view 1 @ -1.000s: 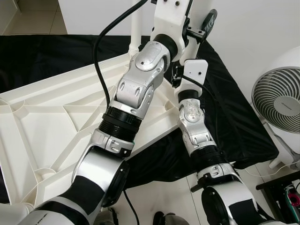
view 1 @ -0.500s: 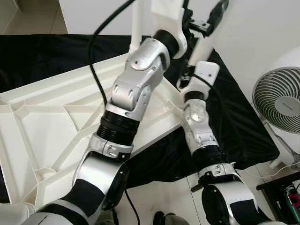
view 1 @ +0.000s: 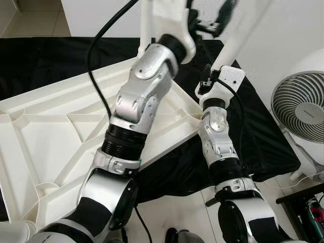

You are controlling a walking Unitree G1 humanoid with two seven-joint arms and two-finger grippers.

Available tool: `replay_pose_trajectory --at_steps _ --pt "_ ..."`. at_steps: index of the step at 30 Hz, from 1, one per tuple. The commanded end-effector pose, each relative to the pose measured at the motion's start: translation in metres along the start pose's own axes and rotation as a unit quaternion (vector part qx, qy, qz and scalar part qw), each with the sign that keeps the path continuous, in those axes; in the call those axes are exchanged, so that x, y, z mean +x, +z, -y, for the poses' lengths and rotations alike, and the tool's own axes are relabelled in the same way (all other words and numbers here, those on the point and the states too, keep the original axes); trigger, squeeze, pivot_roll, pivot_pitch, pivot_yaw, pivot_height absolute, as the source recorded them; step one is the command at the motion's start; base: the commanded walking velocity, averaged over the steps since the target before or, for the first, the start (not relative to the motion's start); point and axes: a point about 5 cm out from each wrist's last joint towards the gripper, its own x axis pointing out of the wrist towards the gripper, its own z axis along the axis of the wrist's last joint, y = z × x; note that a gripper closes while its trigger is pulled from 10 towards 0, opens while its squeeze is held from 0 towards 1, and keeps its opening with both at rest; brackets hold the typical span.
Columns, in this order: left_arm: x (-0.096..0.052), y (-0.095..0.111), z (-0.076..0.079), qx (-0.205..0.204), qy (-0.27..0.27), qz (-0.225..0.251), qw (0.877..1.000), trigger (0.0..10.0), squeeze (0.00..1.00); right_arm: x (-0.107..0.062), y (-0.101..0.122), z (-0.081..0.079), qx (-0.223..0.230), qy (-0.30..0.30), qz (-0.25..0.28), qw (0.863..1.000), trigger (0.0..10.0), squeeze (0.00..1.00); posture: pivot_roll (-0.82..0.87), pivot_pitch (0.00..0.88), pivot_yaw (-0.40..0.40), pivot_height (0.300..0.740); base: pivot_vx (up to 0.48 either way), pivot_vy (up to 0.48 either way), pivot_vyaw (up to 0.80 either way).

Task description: Building children table

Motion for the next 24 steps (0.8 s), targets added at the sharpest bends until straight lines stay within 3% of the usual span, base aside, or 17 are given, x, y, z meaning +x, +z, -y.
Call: replay_pose_trajectory --at_steps 1,3,5,7,12,17,19,21,24 --pt "-0.003 -0.006 -0.005 0.007 0.027 -0.017 0.999 10.0 0.0 -0.002 -0.001 0.005 -0.001 -0.003 -0.006 1.0 10.0 0.0 0.1 0.13 -0.068 0.74 0.0 0.0 0.0" --pt "-0.008 -0.012 -0.008 0.012 0.03 -0.03 0.999 10.0 0.0 -0.003 -0.001 0.008 -0.004 -0.004 -0.009 1.0 10.0 0.0 0.1 0.128 -0.068 0.74 0.0 0.0 0.0" --pt "-0.026 -0.031 -0.012 0.025 0.028 -0.069 0.997 10.0 0.0 -0.009 -0.002 0.015 -0.014 -0.006 -0.015 1.0 10.0 0.0 0.09 0.126 -0.069 0.74 0.0 0.0 0.0" --pt "-0.031 -0.035 -0.013 0.028 0.028 -0.079 0.996 10.0 0.0 -0.011 -0.002 0.018 -0.016 -0.007 -0.016 1.0 10.0 0.0 0.09 0.126 -0.069 0.74 0.0 0.0 0.0" --pt "-0.06 -0.062 -0.025 0.051 0.044 -0.14 0.988 10.0 0.0 -0.025 -0.006 0.03 -0.052 0.005 -0.024 0.998 10.0 0.0 0.09 0.12 -0.067 0.74 0.0 0.0 0.0" --pt "-0.074 -0.071 -0.037 0.057 0.063 -0.166 0.982 10.0 0.0 -0.033 -0.006 0.04 -0.065 0.008 -0.027 0.997 10.0 0.0 0.09 0.12 -0.065 0.74 0.0 0.0 0.0" --pt "-0.083 -0.075 -0.039 0.08 0.055 -0.177 0.979 10.0 0.0 -0.039 -0.007 0.045 -0.073 0.011 -0.029 0.997 10.0 0.0 0.08 0.12 -0.062 0.74 0.0 0.0 0.0" --pt "-0.083 -0.075 -0.039 0.08 0.055 -0.177 0.979 10.0 0.0 -0.039 -0.007 0.045 -0.073 0.011 -0.029 0.997 10.0 0.0 0.08 0.12 -0.062 0.74 0.0 0.0 0.0" --pt "-0.099 -0.088 -0.032 0.142 0.017 -0.202 0.969 10.0 0.0 -0.046 -0.012 0.05 -0.085 0.013 -0.044 0.995 10.0 0.0 0.08 0.119 -0.061 0.74 0.0 0.0 0.0"
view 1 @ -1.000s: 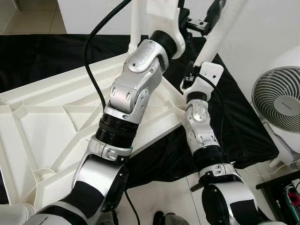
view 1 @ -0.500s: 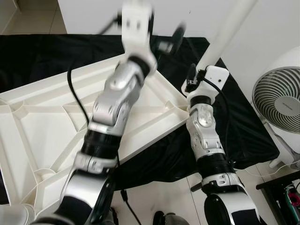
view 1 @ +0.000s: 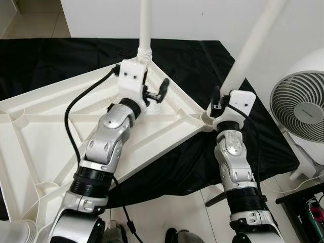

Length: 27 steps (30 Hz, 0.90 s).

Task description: Building children table

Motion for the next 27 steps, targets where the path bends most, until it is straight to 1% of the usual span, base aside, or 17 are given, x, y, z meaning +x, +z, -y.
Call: replay_pose_trajectory --at_steps 1,2,5,6,7,9,10,11,12,15,16,21,24,27 --pt "-0.005 -0.012 0.019 0.042 -0.073 -0.019 0.996 10.0 0.0 -0.003 -0.002 0.003 -0.009 0.001 -0.01 1.0 10.0 0.0 0.08 0.119 -0.061 0.74 0.0 0.0 0.0" --pt "-0.009 -0.02 0.024 0.05 -0.092 -0.034 0.994 10.0 0.0 -0.004 -0.004 0.003 -0.014 0.006 -0.012 1.0 10.0 0.0 0.08 0.119 -0.061 0.74 0.0 0.0 0.0" --pt "-0.012 -0.025 0.027 0.051 -0.103 -0.043 0.992 10.0 0.0 -0.005 -0.005 0.003 -0.018 0.009 -0.015 1.0 10.0 0.0 0.08 0.119 -0.061 0.74 0.0 0.0 0.0" --pt "-0.017 -0.028 0.038 0.043 -0.136 -0.042 0.989 10.0 0.0 -0.005 -0.005 0.004 -0.02 0.012 -0.018 1.0 10.0 0.0 0.08 0.128 -0.061 0.74 0.0 0.0 0.0" --pt "-0.017 -0.028 0.038 0.043 -0.136 -0.042 0.989 10.0 0.0 -0.005 -0.005 0.004 -0.02 0.012 -0.018 1.0 10.0 0.0 0.08 0.128 -0.061 0.74 0.0 0.0 0.0" --pt "-0.024 -0.027 0.051 0.041 -0.18 -0.035 0.982 10.0 0.0 -0.003 -0.006 0.006 -0.02 0.014 -0.021 0.999 10.0 0.0 0.08 0.13 -0.06 0.74 0.0 0.0 0.0" --pt "-0.024 -0.027 0.051 0.041 -0.18 -0.035 0.982 10.0 0.0 -0.003 -0.006 0.006 -0.02 0.014 -0.021 0.999 10.0 0.0 0.08 0.13 -0.06 0.74 0.0 0.0 0.0" --pt "-0.028 -0.028 0.057 0.042 -0.208 -0.04 0.976 10.0 0.0 -0.002 -0.006 0.007 -0.022 0.019 -0.022 0.999 10.0 0.0 0.09 0.134 -0.062 0.74 0.0 0.0 0.0" --pt "-0.03 -0.029 0.059 0.044 -0.223 -0.045 0.973 10.0 0.0 -0.001 -0.005 0.007 -0.025 0.023 -0.021 0.999 10.0 0.0 0.09 0.135 -0.063 0.74 0.0 0.0 0.0" --pt "-0.032 -0.029 0.06 0.04 -0.232 -0.047 0.971 10.0 0.0 0.001 -0.005 0.007 -0.026 0.027 -0.022 0.999 10.0 0.0 0.08 0.136 -0.063 0.74 0.0 0.0 0.0" --pt "-0.033 -0.028 0.061 0.032 -0.238 -0.045 0.97 10.0 0.0 0.003 -0.006 0.007 -0.026 0.032 -0.023 0.999 10.0 0.0 0.09 0.136 -0.065 0.74 0.0 0.0 0.0" --pt "-0.035 -0.024 0.063 0.024 -0.251 -0.033 0.967 10.0 0.0 0.008 -0.008 0.006 -0.021 0.05 -0.028 0.998 10.0 0.0 0.09 0.134 -0.065 0.74 0.0 0.0 0.0" --pt "-0.034 -0.021 0.064 0.022 -0.252 -0.03 0.967 10.0 0.0 0.012 -0.012 0.004 -0.015 0.065 -0.032 0.997 10.0 0.0 0.09 0.13 -0.068 0.74 0.0 0.0 0.0" --pt "-0.034 -0.02 0.065 0.024 -0.255 -0.029 0.966 10.0 0.0 0.013 -0.016 0.002 -0.001 0.073 -0.035 0.997 10.0 0.0 0.09 0.129 -0.069 0.74 0.0 0.0 0.0"
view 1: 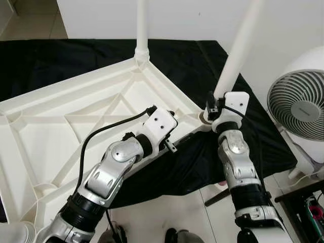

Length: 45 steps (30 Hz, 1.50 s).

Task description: Building children table

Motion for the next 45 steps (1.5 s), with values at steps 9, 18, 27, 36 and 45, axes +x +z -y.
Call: replay_pose_trajectory --at_steps 9,18,27,36,45 --pt "-0.001 0.004 0.003 -0.008 -0.011 0.003 1.0 10.0 0.0 -0.014 -0.022 0.001 0.009 0.013 -0.028 0.999 10.0 0.0 0.1 0.135 -0.072 0.74 0.0 0.0 0.0" --pt "-0.003 0.005 -0.002 -0.011 0.001 0.0 1.0 10.0 0.0 -0.035 -0.036 0.005 -0.006 0.013 -0.034 0.999 10.0 0.0 0.09 0.147 -0.064 0.74 0.0 0.0 0.0" --pt "-0.005 0.007 -0.005 -0.014 0.003 -0.001 1.0 10.0 0.0 -0.044 -0.04 0.01 0.004 0.023 -0.01 1.0 10.0 0.0 0.09 0.153 -0.057 0.74 0.0 0.0 0.0" --pt "-0.005 0.008 -0.006 -0.015 0.006 -0.001 1.0 10.0 0.0 -0.043 -0.051 0.033 0.072 -0.034 -0.042 0.996 10.0 0.0 0.1 0.147 -0.055 0.74 0.0 0.0 0.0" --pt "-0.006 0.009 -0.007 -0.015 0.006 0.0 1.0 10.0 0.0 -0.037 -0.058 0.038 0.081 -0.041 -0.082 0.993 10.0 0.0 0.1 0.137 -0.052 0.74 0.0 0.0 0.0"
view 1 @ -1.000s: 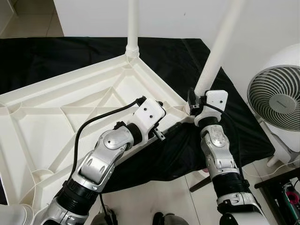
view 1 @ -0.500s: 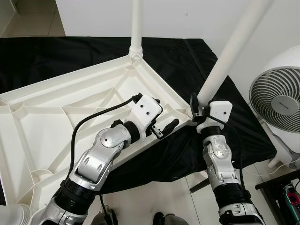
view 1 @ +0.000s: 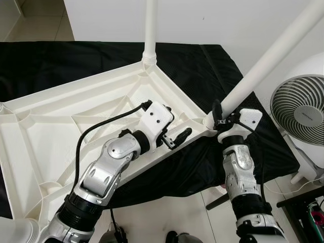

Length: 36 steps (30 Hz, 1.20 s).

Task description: Building children table

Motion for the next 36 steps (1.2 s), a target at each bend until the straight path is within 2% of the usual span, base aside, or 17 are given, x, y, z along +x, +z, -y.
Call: replay_pose_trajectory --at_steps 1,4,13,20,25,28,31,36 --pt "0.0 0.004 0.002 0.001 -0.014 0.005 1.0 10.0 0.0 -0.014 -0.026 0.019 -0.003 -0.041 -0.083 0.996 10.0 0.0 0.1 0.137 -0.052 0.74 0.0 0.0 0.0" --pt "0.0 0.005 0.001 0.001 -0.014 0.006 1.0 10.0 0.0 -0.007 -0.034 0.017 -0.022 -0.029 -0.14 0.99 10.0 0.0 0.1 0.129 -0.052 0.74 0.0 0.0 0.0" --pt "-0.001 0.005 0.001 0.001 -0.013 0.007 1.0 10.0 0.0 0.005 -0.032 0.014 -0.043 0.01 -0.168 0.985 10.0 0.0 0.1 0.119 -0.053 0.74 0.0 0.0 0.0" --pt "-0.001 0.005 0.001 -0.001 -0.012 0.008 1.0 10.0 0.0 0.006 -0.034 0.01 -0.051 0.029 -0.186 0.981 10.0 0.0 0.1 0.116 -0.057 0.74 0.0 0.0 0.0" --pt "-0.001 0.006 0.002 -0.003 -0.009 0.009 1.0 10.0 0.0 -0.002 -0.039 0.007 -0.086 0.044 -0.182 0.979 10.0 0.0 0.1 0.118 -0.064 0.74 0.0 0.0 0.0" --pt "-0.002 0.006 0.001 -0.004 -0.008 0.009 1.0 10.0 0.0 -0.007 -0.041 0.006 -0.081 0.047 -0.182 0.979 10.0 0.0 0.1 0.121 -0.065 0.74 0.0 0.0 0.0" --pt "-0.002 0.006 0.001 -0.005 -0.006 0.01 1.0 10.0 0.0 -0.012 -0.039 0.006 -0.071 0.043 -0.16 0.984 10.0 0.0 0.1 0.123 -0.065 0.74 0.0 0.0 0.0" --pt "-0.003 0.006 0.001 -0.008 -0.006 0.009 1.0 10.0 0.0 -0.03 -0.041 0.009 -0.061 0.033 -0.135 0.988 10.0 0.0 0.09 0.134 -0.061 0.74 0.0 0.0 0.0"
